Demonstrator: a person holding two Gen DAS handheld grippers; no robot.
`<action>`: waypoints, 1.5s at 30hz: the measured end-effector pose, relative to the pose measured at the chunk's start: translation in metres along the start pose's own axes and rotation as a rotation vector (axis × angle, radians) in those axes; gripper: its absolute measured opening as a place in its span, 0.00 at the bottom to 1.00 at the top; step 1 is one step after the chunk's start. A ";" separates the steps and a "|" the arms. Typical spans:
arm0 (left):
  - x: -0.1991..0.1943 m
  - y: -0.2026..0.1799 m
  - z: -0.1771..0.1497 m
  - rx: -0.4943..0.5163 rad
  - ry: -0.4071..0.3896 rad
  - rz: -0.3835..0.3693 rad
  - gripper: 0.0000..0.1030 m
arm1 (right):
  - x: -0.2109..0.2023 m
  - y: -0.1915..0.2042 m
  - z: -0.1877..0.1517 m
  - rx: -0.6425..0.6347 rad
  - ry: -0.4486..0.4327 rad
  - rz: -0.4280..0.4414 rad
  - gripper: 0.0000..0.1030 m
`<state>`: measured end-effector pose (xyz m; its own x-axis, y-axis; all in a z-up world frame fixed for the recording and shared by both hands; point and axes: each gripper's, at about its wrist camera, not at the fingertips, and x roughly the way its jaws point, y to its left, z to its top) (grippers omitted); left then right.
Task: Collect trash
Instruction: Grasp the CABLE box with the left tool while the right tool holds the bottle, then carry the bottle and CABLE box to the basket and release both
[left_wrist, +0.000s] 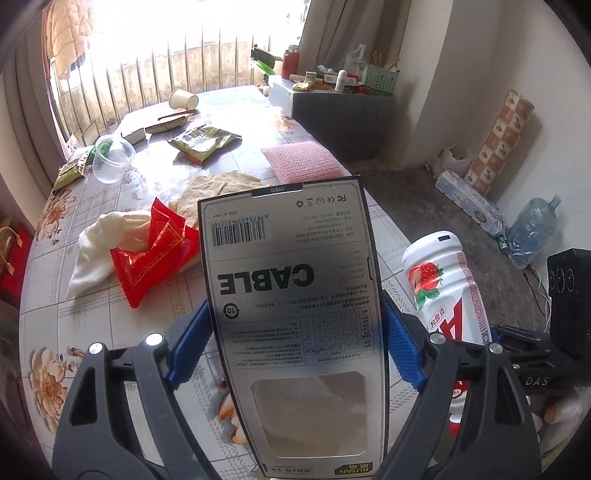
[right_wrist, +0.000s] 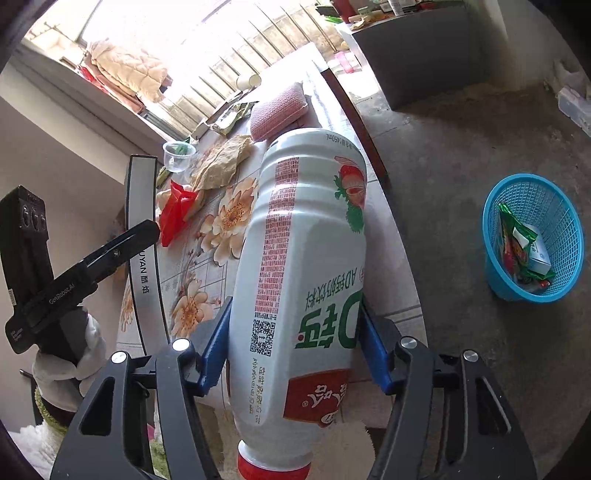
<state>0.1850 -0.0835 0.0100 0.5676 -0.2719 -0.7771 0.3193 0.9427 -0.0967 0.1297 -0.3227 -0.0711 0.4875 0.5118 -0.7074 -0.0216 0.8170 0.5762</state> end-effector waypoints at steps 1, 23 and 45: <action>-0.006 -0.004 0.001 0.008 -0.012 -0.007 0.78 | -0.006 -0.003 -0.002 0.013 -0.013 0.014 0.59; 0.045 -0.211 0.097 0.223 0.102 -0.425 0.77 | -0.152 -0.197 -0.027 0.475 -0.351 -0.052 0.58; 0.284 -0.284 0.099 0.174 0.461 -0.302 0.83 | -0.007 -0.375 0.025 0.756 -0.140 -0.123 0.66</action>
<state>0.3308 -0.4481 -0.1221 0.0552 -0.3751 -0.9253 0.5582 0.7800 -0.2829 0.1566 -0.6393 -0.2716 0.5546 0.3499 -0.7550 0.6165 0.4366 0.6552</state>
